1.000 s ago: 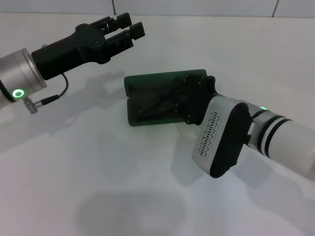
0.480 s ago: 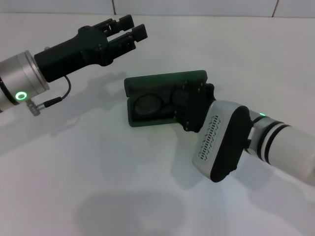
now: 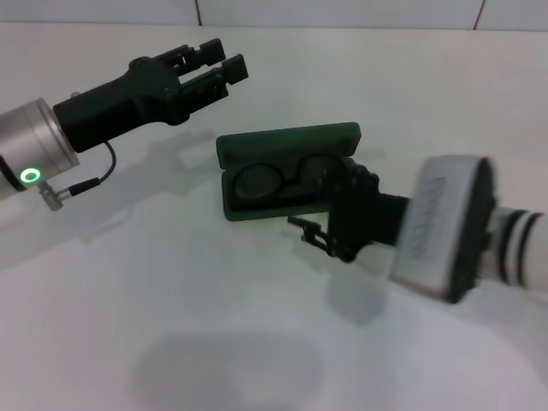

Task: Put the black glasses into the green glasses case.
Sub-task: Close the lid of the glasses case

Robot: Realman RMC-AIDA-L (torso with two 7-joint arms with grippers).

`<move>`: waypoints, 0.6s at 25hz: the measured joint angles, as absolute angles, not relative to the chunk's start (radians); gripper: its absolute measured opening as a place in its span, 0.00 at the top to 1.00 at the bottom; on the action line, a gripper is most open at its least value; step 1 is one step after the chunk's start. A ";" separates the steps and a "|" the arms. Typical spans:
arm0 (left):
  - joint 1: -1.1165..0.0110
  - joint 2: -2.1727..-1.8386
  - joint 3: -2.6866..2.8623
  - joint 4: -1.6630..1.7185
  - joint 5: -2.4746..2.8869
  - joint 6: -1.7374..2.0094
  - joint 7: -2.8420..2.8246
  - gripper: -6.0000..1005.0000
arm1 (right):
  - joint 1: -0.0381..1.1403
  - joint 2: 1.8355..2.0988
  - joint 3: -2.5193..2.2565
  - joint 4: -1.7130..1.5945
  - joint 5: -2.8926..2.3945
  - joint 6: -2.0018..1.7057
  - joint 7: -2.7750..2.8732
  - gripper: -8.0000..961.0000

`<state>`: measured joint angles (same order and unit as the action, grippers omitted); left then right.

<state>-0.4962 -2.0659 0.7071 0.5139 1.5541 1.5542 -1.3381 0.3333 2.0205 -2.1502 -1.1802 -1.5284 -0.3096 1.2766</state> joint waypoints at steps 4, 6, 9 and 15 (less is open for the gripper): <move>-0.520 -2.067 0.708 0.518 1.583 1.503 -1.354 0.39 | 0.300 2.021 -1.785 -1.144 -1.528 -0.899 1.304 0.55; -0.569 -2.070 0.708 0.522 1.661 1.382 -1.409 0.39 | 0.318 2.020 -1.666 -1.085 -1.528 -1.054 1.311 0.55; -0.613 -2.069 0.709 0.523 1.752 1.292 -1.477 0.39 | 0.376 2.015 -1.420 -0.925 -1.530 -1.316 1.307 0.55; -0.728 -2.087 0.732 0.518 1.961 1.078 -1.593 0.39 | 0.439 1.983 -1.105 -0.716 -1.538 -1.582 1.301 0.53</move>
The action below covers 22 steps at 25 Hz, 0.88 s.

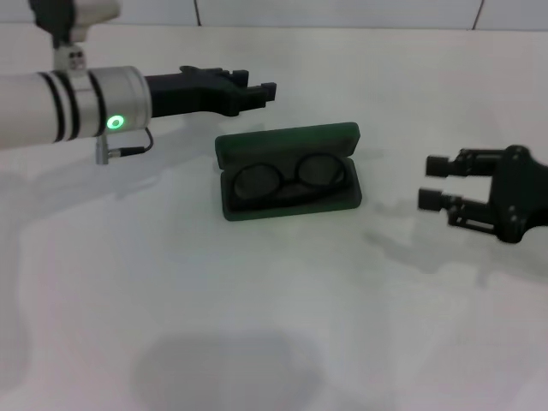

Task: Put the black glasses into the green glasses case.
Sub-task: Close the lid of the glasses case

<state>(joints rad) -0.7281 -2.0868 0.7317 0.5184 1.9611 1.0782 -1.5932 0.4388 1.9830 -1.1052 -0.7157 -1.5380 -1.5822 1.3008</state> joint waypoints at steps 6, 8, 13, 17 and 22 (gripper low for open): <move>-0.757 -2.088 0.898 0.518 1.973 0.943 -1.658 0.39 | 0.428 1.991 -1.053 -0.702 -1.540 -1.562 1.300 0.49; -0.763 -2.088 0.946 0.521 1.971 0.937 -1.669 0.39 | 0.428 1.992 -1.056 -0.702 -1.540 -1.557 1.300 0.48; -0.771 -2.087 0.986 0.524 1.967 0.962 -1.678 0.38 | 0.430 1.991 -1.057 -0.700 -1.541 -1.537 1.300 0.45; -0.764 -2.086 0.991 0.527 1.967 1.015 -1.661 0.38 | 0.432 1.992 -1.059 -0.699 -1.541 -1.511 1.299 0.45; -0.746 -2.088 1.017 0.528 1.962 1.053 -1.605 0.38 | 0.438 1.999 -1.060 -0.699 -1.542 -1.470 1.299 0.45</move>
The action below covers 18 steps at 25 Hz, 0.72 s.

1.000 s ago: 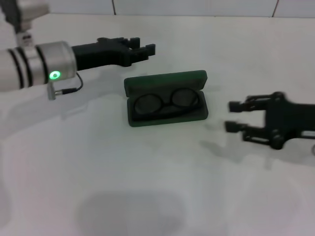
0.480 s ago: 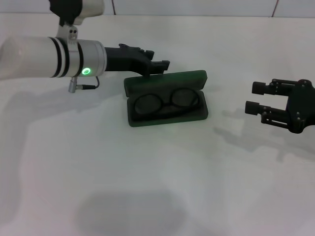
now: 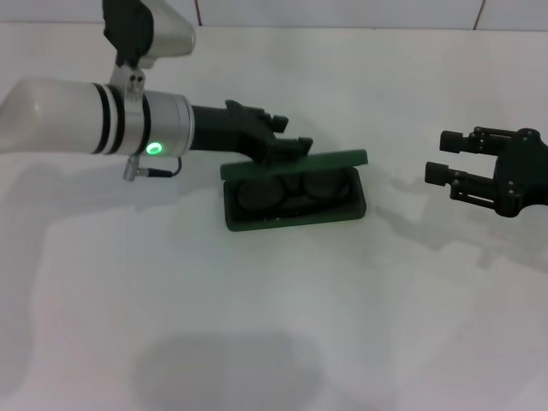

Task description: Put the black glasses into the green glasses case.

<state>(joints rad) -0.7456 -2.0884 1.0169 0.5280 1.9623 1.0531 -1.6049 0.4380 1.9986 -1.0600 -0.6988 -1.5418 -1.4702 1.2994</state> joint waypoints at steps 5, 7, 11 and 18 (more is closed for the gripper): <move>-0.718 -2.094 1.066 0.523 1.953 1.056 -1.552 0.38 | 0.442 2.010 -1.061 -0.698 -1.549 -1.427 1.304 0.44; -0.705 -2.095 1.083 0.519 1.934 1.056 -1.529 0.38 | 0.442 2.012 -1.062 -0.698 -1.549 -1.417 1.305 0.44; -0.677 -2.096 1.099 0.519 1.886 1.068 -1.472 0.38 | 0.447 2.014 -1.065 -0.698 -1.549 -1.415 1.306 0.44; -0.526 -2.062 1.078 0.592 1.560 1.520 -1.168 0.38 | 0.463 2.017 -1.128 -0.701 -1.547 -1.562 1.221 0.44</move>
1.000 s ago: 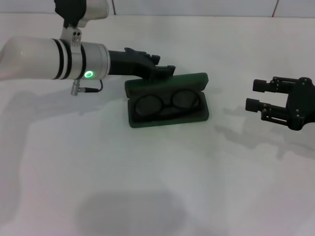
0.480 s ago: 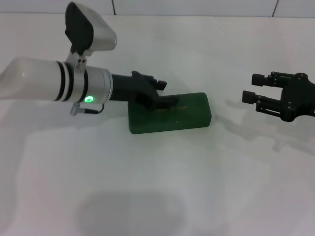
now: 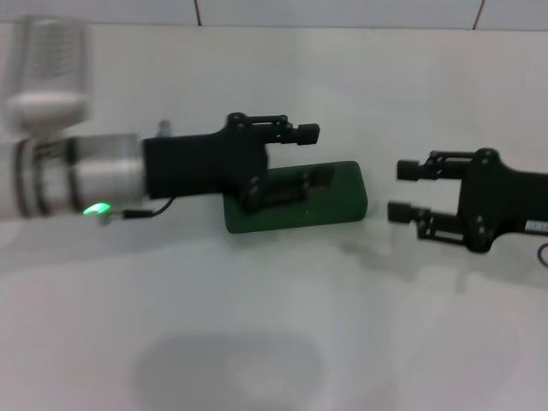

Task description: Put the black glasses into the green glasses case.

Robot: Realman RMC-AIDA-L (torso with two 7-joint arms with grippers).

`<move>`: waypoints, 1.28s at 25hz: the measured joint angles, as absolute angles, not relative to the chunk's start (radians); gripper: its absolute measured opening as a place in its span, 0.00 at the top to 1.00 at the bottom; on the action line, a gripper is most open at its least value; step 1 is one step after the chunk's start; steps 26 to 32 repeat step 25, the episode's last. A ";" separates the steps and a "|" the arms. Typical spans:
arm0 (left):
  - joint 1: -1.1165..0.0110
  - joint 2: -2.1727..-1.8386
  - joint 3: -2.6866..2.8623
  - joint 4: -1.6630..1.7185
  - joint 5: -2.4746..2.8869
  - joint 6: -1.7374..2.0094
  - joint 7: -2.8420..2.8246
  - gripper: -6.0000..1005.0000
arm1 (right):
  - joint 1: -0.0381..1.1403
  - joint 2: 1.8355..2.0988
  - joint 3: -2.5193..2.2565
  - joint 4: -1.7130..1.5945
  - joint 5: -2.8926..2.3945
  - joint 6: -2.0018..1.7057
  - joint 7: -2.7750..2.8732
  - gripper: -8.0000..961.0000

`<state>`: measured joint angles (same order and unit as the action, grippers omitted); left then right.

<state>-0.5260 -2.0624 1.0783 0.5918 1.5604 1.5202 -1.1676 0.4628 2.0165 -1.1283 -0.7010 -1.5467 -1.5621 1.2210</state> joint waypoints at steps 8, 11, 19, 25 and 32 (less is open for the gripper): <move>-0.407 -2.024 1.077 0.631 1.474 1.824 -1.094 0.37 | 0.469 2.028 -1.212 -0.655 -1.489 -1.637 1.049 0.44; -0.375 -2.026 1.077 0.632 1.478 1.825 -1.077 0.37 | 0.482 2.028 -1.245 -0.609 -1.444 -1.629 0.973 0.35; -0.327 -2.031 1.079 0.624 1.486 1.829 -1.014 0.12 | 0.525 2.028 -1.267 -0.540 -1.410 -1.582 0.897 0.14; -0.296 -2.027 1.078 0.628 1.488 1.833 -0.998 0.12 | 0.536 2.028 -1.280 -0.507 -1.391 -1.577 0.851 0.14; -0.296 -2.027 1.078 0.628 1.488 1.833 -0.998 0.12 | 0.536 2.028 -1.280 -0.507 -1.391 -1.577 0.851 0.14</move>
